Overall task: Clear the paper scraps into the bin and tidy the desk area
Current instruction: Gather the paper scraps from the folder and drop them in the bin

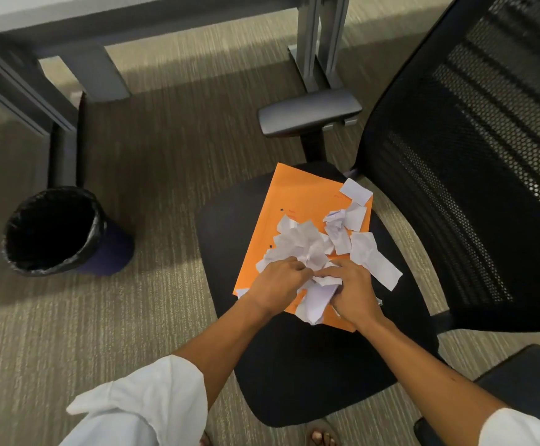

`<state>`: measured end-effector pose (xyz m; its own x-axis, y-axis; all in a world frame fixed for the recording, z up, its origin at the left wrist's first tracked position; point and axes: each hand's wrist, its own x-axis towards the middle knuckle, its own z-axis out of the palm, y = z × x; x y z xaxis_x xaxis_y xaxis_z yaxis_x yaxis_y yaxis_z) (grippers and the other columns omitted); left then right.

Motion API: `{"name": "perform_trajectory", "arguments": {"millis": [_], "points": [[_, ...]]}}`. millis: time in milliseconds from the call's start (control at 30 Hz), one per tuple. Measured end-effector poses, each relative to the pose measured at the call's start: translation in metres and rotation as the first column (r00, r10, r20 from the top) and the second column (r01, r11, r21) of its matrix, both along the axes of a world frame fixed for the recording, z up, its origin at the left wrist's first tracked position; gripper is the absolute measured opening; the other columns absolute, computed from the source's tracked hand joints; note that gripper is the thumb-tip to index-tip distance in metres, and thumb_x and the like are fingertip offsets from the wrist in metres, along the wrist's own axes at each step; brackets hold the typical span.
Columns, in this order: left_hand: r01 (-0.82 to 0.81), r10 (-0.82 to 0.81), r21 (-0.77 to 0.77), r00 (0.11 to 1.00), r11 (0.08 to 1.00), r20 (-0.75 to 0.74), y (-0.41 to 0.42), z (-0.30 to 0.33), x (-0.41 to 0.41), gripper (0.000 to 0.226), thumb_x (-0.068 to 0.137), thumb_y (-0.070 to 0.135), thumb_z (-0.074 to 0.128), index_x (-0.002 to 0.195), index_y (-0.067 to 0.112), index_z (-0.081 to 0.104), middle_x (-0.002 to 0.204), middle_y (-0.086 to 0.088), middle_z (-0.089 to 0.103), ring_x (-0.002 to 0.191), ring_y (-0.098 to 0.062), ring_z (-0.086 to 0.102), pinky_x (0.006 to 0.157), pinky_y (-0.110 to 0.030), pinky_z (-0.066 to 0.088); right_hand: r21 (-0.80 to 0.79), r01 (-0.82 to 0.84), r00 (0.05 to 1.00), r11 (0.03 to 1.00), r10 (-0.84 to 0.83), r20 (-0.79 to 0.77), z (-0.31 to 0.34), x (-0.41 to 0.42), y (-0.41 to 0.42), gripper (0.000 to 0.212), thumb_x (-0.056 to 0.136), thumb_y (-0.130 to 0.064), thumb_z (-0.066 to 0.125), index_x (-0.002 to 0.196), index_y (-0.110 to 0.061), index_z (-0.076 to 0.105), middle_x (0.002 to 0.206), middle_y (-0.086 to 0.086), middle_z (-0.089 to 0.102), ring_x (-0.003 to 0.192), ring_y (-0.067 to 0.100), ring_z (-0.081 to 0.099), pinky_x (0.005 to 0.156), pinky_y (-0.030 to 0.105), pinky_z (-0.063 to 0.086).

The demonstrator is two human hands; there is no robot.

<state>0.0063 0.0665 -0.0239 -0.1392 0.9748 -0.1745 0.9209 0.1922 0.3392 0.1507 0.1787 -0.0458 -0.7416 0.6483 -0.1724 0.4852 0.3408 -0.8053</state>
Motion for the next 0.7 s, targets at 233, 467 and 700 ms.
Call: {"name": "perform_trajectory", "arguments": {"millis": [233, 467, 700], "points": [[-0.051, 0.047, 0.104, 0.998, 0.993, 0.041, 0.008, 0.047, -0.014, 0.038, 0.084, -0.010, 0.052, 0.115, 0.004, 0.069, 0.106, -0.015, 0.072, 0.101, -0.034, 0.060, 0.075, -0.046, 0.052, 0.229, -0.067, 0.994, 0.971, 0.085, -0.071, 0.060, -0.014, 0.006, 0.025, 0.071, 0.008, 0.081, 0.092, -0.006, 0.081, 0.094, 0.016, 0.073, 0.086, 0.028, 0.069, 0.070, 0.029, 0.055], [-0.068, 0.066, 0.310, 0.998, 0.948, 0.018, -0.012, 0.081, -0.058, 0.028, 0.083, -0.007, 0.061, 0.106, 0.003, 0.073, 0.096, -0.016, 0.074, 0.090, -0.034, 0.065, 0.066, -0.042, 0.053, 0.386, -0.106, 0.989, 0.917, 0.139, -0.057, 0.111, -0.060, -0.010, 0.031, 0.066, 0.010, 0.082, 0.092, -0.007, 0.081, 0.096, 0.015, 0.073, 0.087, 0.029, 0.070, 0.073, 0.027, 0.050], [-0.020, 0.074, 0.446, 0.992, 0.895, -0.105, -0.073, 0.123, -0.156, 0.018, 0.070, -0.003, 0.082, 0.087, 0.000, 0.074, 0.082, -0.018, 0.074, 0.073, -0.035, 0.069, 0.056, -0.039, 0.056, 0.462, -0.139, 0.976, 0.876, 0.201, -0.087, 0.146, -0.170, -0.065, 0.030, 0.066, 0.007, 0.086, 0.094, -0.002, 0.079, 0.101, 0.021, 0.071, 0.089, 0.029, 0.067, 0.074, 0.027, 0.051]]}}
